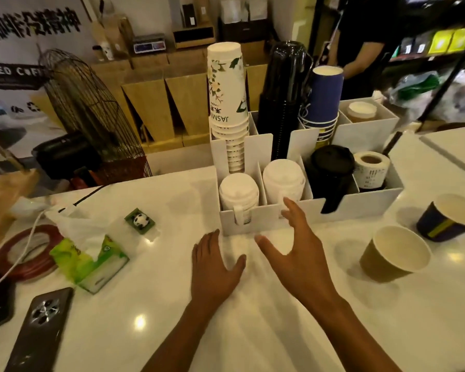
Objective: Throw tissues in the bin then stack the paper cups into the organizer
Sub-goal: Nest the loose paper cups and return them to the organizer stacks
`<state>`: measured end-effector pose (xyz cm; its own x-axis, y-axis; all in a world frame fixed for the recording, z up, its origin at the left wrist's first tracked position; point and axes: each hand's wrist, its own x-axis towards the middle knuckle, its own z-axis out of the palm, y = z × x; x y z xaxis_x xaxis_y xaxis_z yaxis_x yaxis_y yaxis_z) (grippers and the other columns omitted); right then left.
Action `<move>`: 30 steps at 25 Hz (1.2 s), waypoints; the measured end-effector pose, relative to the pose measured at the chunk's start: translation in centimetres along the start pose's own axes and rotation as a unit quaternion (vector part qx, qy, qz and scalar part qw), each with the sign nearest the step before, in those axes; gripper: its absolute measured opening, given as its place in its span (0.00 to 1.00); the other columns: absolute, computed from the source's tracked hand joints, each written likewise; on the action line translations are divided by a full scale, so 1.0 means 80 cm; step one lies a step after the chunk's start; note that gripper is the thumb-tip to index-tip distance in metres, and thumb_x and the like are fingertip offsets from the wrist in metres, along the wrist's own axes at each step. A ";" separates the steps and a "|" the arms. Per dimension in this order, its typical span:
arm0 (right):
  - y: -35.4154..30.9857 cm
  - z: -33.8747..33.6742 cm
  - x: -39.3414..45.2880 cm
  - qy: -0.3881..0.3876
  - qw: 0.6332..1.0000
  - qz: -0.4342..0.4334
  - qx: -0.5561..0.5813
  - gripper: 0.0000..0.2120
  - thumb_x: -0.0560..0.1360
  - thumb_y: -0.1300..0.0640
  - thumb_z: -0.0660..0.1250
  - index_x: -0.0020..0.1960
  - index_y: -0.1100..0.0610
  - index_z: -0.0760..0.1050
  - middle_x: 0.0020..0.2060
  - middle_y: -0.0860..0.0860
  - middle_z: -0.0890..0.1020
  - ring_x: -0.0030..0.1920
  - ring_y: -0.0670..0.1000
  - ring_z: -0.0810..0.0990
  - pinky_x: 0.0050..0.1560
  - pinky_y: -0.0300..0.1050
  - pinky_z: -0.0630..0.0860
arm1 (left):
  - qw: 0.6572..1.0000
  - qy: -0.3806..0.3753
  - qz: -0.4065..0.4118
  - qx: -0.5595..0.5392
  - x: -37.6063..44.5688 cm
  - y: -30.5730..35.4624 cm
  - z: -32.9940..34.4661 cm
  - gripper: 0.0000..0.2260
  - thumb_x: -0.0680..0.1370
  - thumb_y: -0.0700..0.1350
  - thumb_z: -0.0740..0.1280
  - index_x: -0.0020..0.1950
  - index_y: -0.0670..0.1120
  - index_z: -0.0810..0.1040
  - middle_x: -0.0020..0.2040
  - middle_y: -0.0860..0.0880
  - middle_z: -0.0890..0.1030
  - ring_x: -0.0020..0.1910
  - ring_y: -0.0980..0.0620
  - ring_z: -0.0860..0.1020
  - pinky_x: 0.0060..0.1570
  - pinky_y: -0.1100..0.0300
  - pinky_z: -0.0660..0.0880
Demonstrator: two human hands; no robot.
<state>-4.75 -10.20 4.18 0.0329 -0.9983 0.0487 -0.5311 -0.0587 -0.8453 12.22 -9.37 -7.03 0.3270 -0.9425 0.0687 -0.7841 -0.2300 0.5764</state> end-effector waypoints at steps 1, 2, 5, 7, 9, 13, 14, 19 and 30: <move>0.014 -0.004 -0.019 -0.004 1.000 0.017 -0.005 0.40 0.71 0.37 0.70 0.77 0.38 0.54 0.76 0.43 0.66 0.74 0.49 0.68 0.70 0.46 0.65 | 0.999 -0.003 -0.011 -0.041 -0.002 -0.001 -0.002 0.39 0.72 0.66 0.66 0.77 0.47 0.62 0.75 0.46 0.69 0.73 0.45 0.67 0.74 0.46 0.64; 0.028 -0.010 -0.037 -0.003 0.999 0.034 -0.008 0.39 0.71 0.37 0.70 0.76 0.38 0.54 0.75 0.42 0.67 0.73 0.48 0.68 0.69 0.45 0.65 | 0.996 -0.001 -0.022 -0.083 -0.002 -0.003 -0.003 0.36 0.73 0.61 0.69 0.76 0.47 0.63 0.74 0.46 0.69 0.73 0.45 0.67 0.74 0.47 0.64; 0.060 -0.031 -0.080 -0.011 0.998 0.066 -0.020 0.35 0.73 0.37 0.68 0.75 0.36 0.57 0.70 0.38 0.71 0.70 0.44 0.70 0.70 0.45 0.67 | 0.987 0.027 -0.027 -0.153 -0.002 -0.014 -0.006 0.30 0.76 0.48 0.73 0.75 0.45 0.66 0.72 0.44 0.70 0.71 0.44 0.68 0.72 0.50 0.65; 0.082 -0.051 -0.108 -0.008 0.996 0.086 -0.026 0.32 0.74 0.37 0.68 0.74 0.35 0.59 0.67 0.34 0.71 0.68 0.42 0.71 0.69 0.45 0.69 | 0.986 0.024 -0.009 -0.164 -0.009 -0.012 -0.007 0.28 0.76 0.46 0.72 0.74 0.45 0.67 0.72 0.44 0.70 0.70 0.43 0.69 0.72 0.45 0.66; 0.102 -0.075 -0.131 0.025 0.993 0.109 -0.029 0.30 0.74 0.38 0.68 0.73 0.35 0.62 0.65 0.34 0.72 0.65 0.42 0.72 0.67 0.43 0.71 | 0.986 0.001 0.007 -0.164 -0.027 -0.005 -0.006 0.29 0.76 0.46 0.73 0.74 0.47 0.66 0.72 0.44 0.70 0.70 0.44 0.69 0.70 0.42 0.68; 0.127 -0.130 -0.156 0.102 0.986 0.133 -0.010 0.26 0.73 0.41 0.69 0.68 0.36 0.65 0.61 0.38 0.77 0.58 0.38 0.75 0.60 0.44 0.75 | 0.979 -0.066 0.050 -0.186 -0.070 0.031 0.004 0.31 0.76 0.49 0.73 0.75 0.50 0.65 0.73 0.48 0.69 0.70 0.48 0.70 0.71 0.46 0.68; 0.134 -0.144 -0.158 0.112 0.984 0.138 -0.007 0.25 0.73 0.42 0.69 0.68 0.36 0.64 0.60 0.38 0.77 0.57 0.37 0.75 0.59 0.43 0.75 | 0.976 -0.083 0.055 -0.192 -0.078 0.048 0.010 0.31 0.75 0.49 0.73 0.76 0.50 0.64 0.74 0.50 0.69 0.71 0.50 0.69 0.71 0.47 0.67; 0.172 -0.202 -0.138 0.136 0.980 0.142 0.024 0.27 0.72 0.40 0.68 0.70 0.41 0.67 0.62 0.42 0.78 0.60 0.44 0.77 0.59 0.44 0.75 | 0.959 -0.168 0.108 -0.203 -0.105 0.154 0.059 0.38 0.72 0.55 0.75 0.77 0.56 0.59 0.74 0.59 0.64 0.70 0.59 0.64 0.70 0.58 0.63; 0.250 -0.273 -0.028 -0.064 0.993 0.083 0.062 0.20 0.81 0.49 0.61 0.72 0.39 0.68 0.69 0.38 0.73 0.67 0.41 0.72 0.70 0.50 0.71 | 0.955 -0.161 0.063 -0.240 -0.093 0.306 0.125 0.52 0.56 0.69 0.77 0.67 0.78 0.43 0.77 0.63 0.57 0.73 0.61 0.59 0.69 0.61 0.60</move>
<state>-33.95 -9.21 -1.23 0.0647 -0.9855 -0.1569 -0.4296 0.1144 -0.8958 -14.65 -10.42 -1.57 0.0062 -0.9989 -0.0464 -0.4492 -0.0442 0.8923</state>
